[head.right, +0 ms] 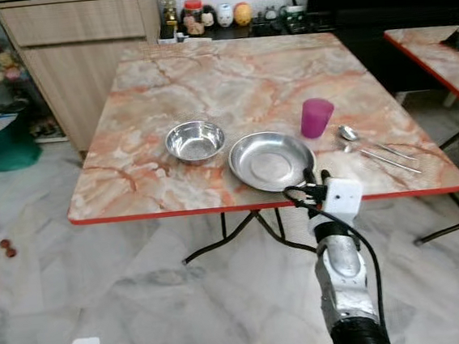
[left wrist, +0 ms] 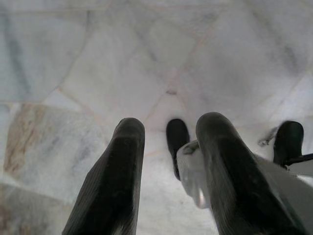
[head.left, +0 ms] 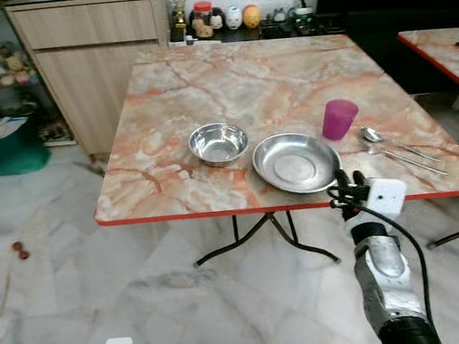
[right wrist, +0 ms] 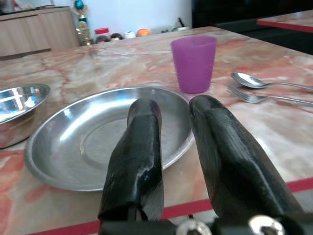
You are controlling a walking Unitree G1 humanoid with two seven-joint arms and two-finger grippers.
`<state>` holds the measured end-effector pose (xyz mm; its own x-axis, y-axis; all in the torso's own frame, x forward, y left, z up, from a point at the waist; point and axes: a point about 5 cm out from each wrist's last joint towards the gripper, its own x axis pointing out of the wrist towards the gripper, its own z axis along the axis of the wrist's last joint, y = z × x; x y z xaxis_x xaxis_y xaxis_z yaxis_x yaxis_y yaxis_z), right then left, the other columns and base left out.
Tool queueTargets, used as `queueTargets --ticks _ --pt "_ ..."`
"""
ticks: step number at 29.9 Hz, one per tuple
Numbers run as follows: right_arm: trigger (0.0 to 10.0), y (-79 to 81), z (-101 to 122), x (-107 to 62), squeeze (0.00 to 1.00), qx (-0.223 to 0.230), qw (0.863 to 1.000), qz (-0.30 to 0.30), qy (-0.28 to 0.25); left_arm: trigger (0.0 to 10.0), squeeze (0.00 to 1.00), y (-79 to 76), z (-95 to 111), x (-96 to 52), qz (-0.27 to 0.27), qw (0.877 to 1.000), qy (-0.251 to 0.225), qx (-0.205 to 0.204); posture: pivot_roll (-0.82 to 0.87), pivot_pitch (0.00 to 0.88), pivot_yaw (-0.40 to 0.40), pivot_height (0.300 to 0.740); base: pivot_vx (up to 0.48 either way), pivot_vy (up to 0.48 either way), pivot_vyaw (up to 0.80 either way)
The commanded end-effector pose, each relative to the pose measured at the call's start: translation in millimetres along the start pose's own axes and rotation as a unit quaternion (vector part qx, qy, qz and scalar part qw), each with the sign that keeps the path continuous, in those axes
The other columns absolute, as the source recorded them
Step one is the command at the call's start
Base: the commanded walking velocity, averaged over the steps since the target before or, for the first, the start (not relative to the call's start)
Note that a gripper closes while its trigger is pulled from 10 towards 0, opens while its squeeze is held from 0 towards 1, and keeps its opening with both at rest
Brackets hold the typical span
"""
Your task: Setting the table
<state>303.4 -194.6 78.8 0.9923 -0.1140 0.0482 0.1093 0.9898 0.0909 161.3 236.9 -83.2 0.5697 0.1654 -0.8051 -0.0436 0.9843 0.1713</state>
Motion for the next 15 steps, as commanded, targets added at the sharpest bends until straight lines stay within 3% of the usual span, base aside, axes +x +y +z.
queueTargets --ticks 1,15 --pt "10.0 5.9 -1.0 2.1 0.00 0.007 1.000 0.008 0.006 10.0 0.00 1.5 -3.7 -0.7 0.002 1.000 0.008 0.002 -0.05 0.000 -0.058 0.740 0.000 0.000 0.00" --pt "10.0 9.7 3.4 8.1 0.00 0.012 1.000 0.015 0.002 10.0 0.00 -3.8 2.0 1.1 -0.001 1.000 0.004 -0.007 -0.04 0.000 -0.067 0.740 0.000 0.000 0.00"
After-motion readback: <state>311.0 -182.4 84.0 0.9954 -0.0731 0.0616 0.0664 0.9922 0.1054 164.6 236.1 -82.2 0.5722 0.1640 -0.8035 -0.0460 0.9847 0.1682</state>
